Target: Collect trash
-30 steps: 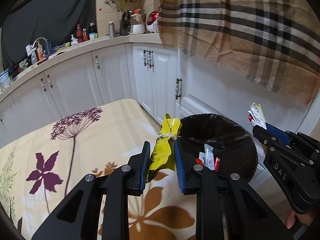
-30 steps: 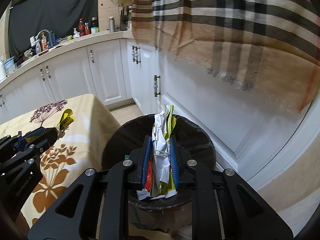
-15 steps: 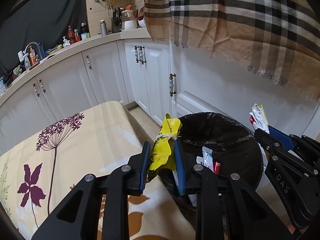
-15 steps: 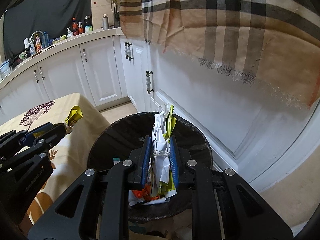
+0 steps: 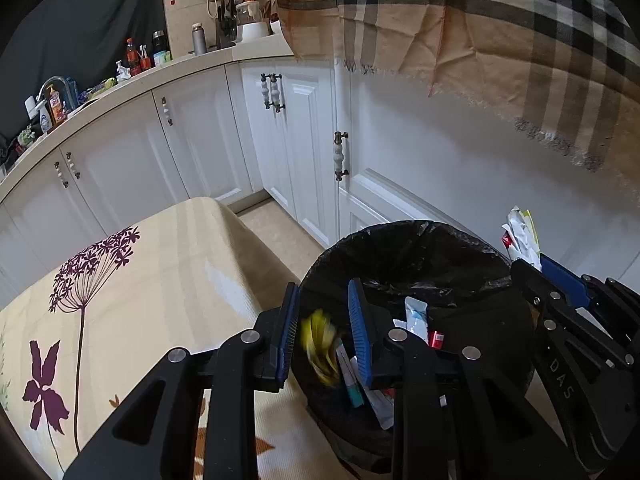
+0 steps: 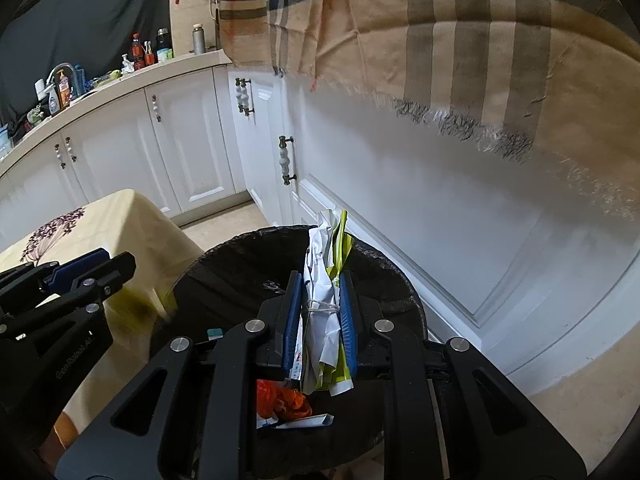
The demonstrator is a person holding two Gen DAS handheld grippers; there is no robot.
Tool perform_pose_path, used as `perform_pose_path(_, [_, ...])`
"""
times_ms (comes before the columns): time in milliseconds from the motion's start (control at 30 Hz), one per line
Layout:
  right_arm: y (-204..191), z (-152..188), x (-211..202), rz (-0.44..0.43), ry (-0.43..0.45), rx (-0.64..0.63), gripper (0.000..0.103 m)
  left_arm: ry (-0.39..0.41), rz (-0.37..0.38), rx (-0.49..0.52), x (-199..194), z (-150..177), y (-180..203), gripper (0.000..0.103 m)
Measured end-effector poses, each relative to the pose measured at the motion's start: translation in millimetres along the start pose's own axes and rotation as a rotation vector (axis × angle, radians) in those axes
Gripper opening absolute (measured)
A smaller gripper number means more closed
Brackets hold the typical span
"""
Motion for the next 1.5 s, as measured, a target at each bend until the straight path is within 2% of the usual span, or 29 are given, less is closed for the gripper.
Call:
perform_pose_path(133, [2,-1,11,0.009,-0.013,0.005,0.022,-0.025,0.002,0.012,8,-1,2,0.030])
perform_pose_path(233, [4,-1,15,0.020,-0.015,0.011,0.033,-0.029,0.003,0.005,9,-1,1,0.038])
perform_pose_path(367, [5,-1,14,0.029,-0.009,0.014,0.037,-0.008,-0.007,-0.004,4,-1,-1,0.053])
perform_pose_path(433, [6,-1,13,0.032,-0.005,0.015,0.042,-0.003,-0.007,-0.009,3,0,-2,0.054])
perform_pose_path(667, [6,0,6,0.037,-0.001,0.020,0.044,0.005,-0.004,-0.021,-1,2,-6,0.057])
perform_pose_path(733, [5,1,3,0.039,0.003,0.021,0.050,0.012,-0.006,-0.023,-4,2,-7,0.059])
perform_pose_path(1133, [-3,3,-22,0.040,0.021,0.027,0.058,0.060,-0.012,-0.040,-32,8,-18,0.069])
perform_pose_path(1200, [-5,3,-28,0.043,0.028,0.029,0.063,0.073,-0.020,-0.042,-40,10,-22,0.070])
perform_pose_path(1500, [-14,7,-60,0.045,0.053,0.027,0.064,0.121,-0.044,-0.058,-77,23,-36,0.074])
Point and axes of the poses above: each gripper's, at about its wrist camera, not at the fingertips, and x roughly the way its jaws point, y to its right, z to its underside, the point moved 2 cm from there along x, roughly the way its jaws point, and after that the axes turned 4 degrees about x, right-handed, at the moved point
